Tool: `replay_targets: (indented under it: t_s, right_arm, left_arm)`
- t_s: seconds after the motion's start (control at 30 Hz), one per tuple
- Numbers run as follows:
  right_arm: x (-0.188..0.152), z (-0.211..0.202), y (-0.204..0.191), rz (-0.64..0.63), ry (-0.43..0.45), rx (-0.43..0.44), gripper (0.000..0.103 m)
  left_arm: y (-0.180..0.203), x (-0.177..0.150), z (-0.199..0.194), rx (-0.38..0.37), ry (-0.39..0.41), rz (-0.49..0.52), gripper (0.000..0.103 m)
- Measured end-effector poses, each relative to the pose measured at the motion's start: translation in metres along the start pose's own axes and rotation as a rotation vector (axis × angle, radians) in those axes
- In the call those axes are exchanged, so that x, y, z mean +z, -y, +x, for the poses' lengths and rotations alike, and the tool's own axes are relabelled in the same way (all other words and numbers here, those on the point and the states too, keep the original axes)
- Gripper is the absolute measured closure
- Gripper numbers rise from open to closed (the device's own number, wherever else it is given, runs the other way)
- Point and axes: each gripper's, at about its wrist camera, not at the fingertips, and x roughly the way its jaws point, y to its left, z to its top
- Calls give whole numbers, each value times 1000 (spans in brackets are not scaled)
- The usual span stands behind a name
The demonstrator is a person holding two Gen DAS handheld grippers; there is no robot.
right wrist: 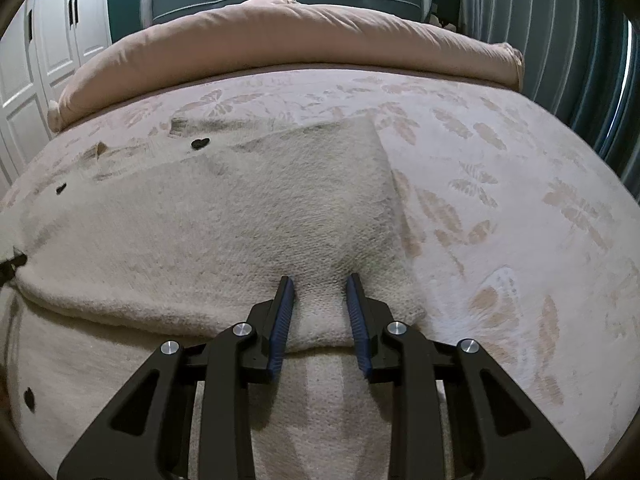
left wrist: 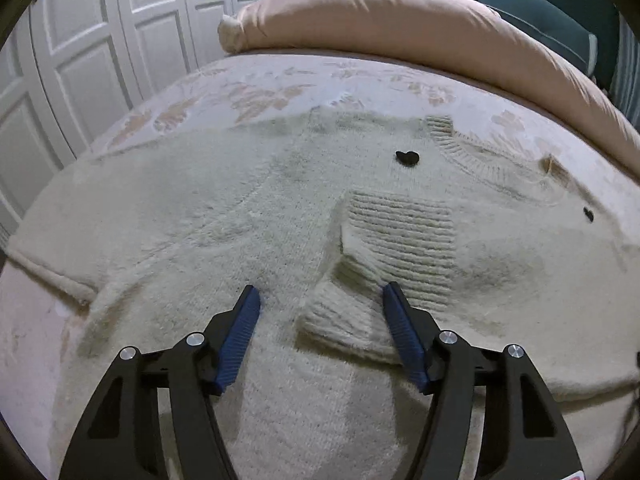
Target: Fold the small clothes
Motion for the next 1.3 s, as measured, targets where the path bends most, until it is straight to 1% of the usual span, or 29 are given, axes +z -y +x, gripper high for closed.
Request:
replay_targets:
  t_s: [0.13,0.23,0.3,0.33,0.37,0.4,0.47,0.5,0.57,0.63,0.67,0.7,0.77,0.83,0.9,1.0,1.03,1.07,1.1,1.13,1.17,1.2,1.23,1.3]
  right_arm:
    - [-2,2,6,35,0,22,77]
    - [-2,3,-3,-5,0,-19,76]
    - [-2,3,-4,-5,3,-18,76]
    - [-2,3,-2,3,3,-10,76]
    - [-2,3,-1,10,5,-1,76]
    - [-2,3,0,14,6,3,76]
    - [-2,2,0,18,8,6,76]
    - [-2,2,0,16,7,4,76]
    - [-3,2,0,8,6,-6,76]
    - [-3,2,-2,-2,5,-17,76]
    - [-3,2,-3,-7,5,-24,76]
    - [-3,3,-4,-11,5,-28,76]
    - [-2,3,-4,-15,4,-32,76]
    - [-2,3,-5,-16,4,-34,76]
    - [-2,3,-7,-21,4,-40,76]
    - [-2,4,-9,-30,6,-51,76]
    - [-2,4,-10,-32,6,-54,76]
    - [-2,4,-10,-33,6,-55,76]
    - [-2,5,-10,-33,7,-55,76]
    - [-2,5,-10,-32,8,-55,76]
    - [-2,5,-11,-33,10,-56,76]
    - [-2,5,-10,-33,9,-55,76]
    - [-2,5,-10,-32,9,-54,76]
    - [-3,5,-9,-32,11,-54,76]
  left_arm:
    - [-9,-2,0,-22,10,-36,38]
    - [-11,-3,-9,-2,28,-30,38]
    - [-26,-7,-28,12,69,-47,38]
    - [-37,-9,-35,7,82,-57,36]
    - [-52,-10,-42,-1,94,-67,30]
    - [-74,-11,-50,10,102,-85,28]
    - [-122,-10,-56,37,94,-135,26]
    - [-155,-9,-58,57,80,-181,26]
    - [-216,-3,-56,97,58,-282,26]
    - [-292,4,-51,164,39,-407,27]
    - [-322,8,-48,185,31,-460,27]
    - [-342,9,-46,196,27,-500,27]
    - [-400,14,-37,214,19,-633,27]
    - [-437,16,-27,202,2,-730,27]
    - [-457,16,-18,190,-13,-788,27]
    - [-471,20,2,152,-50,-822,29]
    - [-473,19,6,153,-58,-827,33]
    - [-474,20,6,173,-50,-825,47]
    - [-474,23,5,165,-29,-816,65]
    - [-471,27,7,116,-30,-816,94]
    - [-468,30,4,122,-31,-814,94]
    - [-459,37,-7,131,8,-799,94]
    - [-449,46,-15,120,47,-767,95]
    - [-413,72,-40,101,111,-651,95]
